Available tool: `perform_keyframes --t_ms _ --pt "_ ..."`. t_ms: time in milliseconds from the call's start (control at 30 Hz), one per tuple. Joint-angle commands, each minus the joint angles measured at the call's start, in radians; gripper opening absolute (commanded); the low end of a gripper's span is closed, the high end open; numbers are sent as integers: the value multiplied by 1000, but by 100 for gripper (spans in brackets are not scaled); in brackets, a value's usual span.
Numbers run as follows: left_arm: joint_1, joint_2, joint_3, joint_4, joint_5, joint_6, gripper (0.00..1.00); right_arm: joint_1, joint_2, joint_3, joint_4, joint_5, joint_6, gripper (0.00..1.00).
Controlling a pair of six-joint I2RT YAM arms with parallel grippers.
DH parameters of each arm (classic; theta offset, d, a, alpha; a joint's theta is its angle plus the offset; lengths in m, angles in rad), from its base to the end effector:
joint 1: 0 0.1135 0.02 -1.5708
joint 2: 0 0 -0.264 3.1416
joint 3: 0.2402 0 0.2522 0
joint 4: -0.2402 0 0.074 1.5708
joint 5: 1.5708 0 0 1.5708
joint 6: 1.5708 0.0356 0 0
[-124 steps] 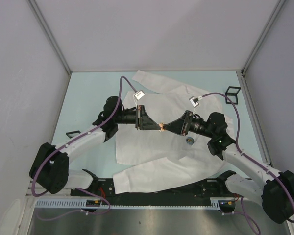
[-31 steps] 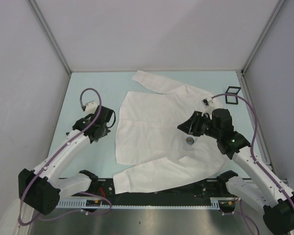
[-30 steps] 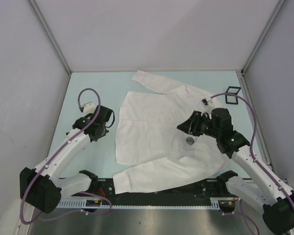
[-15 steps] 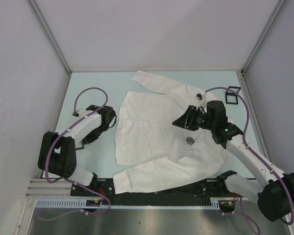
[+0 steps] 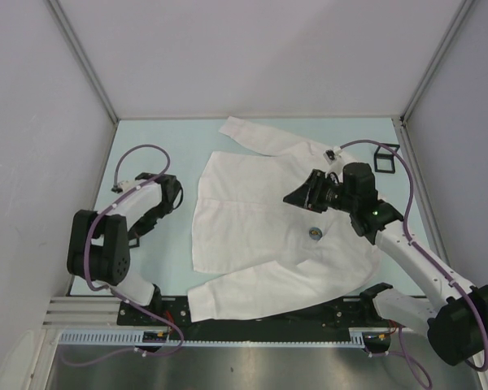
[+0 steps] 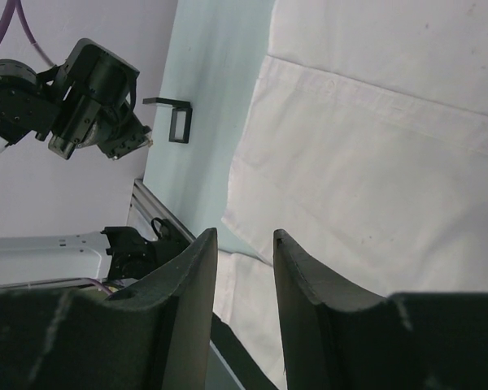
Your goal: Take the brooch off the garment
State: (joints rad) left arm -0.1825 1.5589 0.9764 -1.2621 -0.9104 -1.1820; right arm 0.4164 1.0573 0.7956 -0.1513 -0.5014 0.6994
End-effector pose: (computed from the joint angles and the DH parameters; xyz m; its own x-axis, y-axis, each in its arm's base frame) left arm 0.2298 -0.0138 0.2006 -0.6562 -0.4561 -0.6011 -0.7543 0.3757 0.5384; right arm 0.2115 0.1122 0.2958 -0.7684 0.2774 -0.5767 -0.3432 0.5819 0.7373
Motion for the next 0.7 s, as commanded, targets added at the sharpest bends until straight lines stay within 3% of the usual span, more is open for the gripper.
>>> perform_keyframes --t_ms 0,367,667 --pt "23 21 18 68 -21 73 0 12 -3 47 33 9 15 38" --pt "120 113 47 127 -5 130 0 9 -56 44 -24 24 -32 38" --pt "126 214 128 101 -16 111 2 -5 -69 45 -17 4 -51 38"
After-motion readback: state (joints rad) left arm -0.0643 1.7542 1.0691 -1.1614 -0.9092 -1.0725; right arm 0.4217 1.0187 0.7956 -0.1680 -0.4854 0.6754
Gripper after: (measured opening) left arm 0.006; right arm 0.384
